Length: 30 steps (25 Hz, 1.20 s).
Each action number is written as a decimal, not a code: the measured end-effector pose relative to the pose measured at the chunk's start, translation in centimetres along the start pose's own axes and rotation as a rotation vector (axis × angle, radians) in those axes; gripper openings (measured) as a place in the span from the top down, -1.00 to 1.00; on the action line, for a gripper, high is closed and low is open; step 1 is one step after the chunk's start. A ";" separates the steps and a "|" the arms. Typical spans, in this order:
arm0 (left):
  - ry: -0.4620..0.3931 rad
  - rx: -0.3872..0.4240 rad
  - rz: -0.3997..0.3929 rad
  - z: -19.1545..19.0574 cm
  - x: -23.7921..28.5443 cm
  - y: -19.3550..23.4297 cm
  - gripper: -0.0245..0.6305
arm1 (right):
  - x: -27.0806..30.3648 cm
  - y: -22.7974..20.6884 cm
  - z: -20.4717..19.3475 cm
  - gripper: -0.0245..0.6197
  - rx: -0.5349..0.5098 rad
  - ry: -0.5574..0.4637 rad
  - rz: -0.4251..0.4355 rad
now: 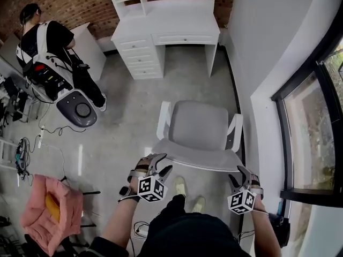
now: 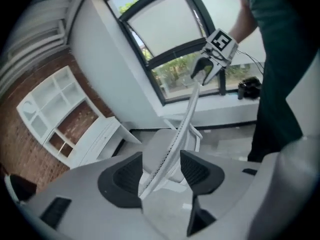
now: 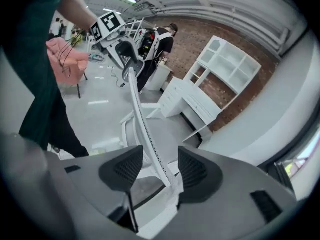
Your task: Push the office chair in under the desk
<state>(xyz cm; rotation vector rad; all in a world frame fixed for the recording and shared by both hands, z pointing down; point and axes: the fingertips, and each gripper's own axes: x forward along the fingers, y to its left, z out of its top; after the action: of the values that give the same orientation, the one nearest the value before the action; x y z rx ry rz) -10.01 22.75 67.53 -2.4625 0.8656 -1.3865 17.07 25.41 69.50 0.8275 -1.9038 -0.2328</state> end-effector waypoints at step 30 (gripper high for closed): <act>0.134 0.178 -0.091 -2.5 7.3 2.3 0.48 | 8.5 -2.1 -1.4 0.63 -0.503 0.236 0.072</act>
<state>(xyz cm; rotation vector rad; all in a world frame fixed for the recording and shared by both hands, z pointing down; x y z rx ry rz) -10.16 17.03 73.19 -2.3222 0.6311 -1.6007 16.99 18.68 75.33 0.4245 -1.5531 -0.5211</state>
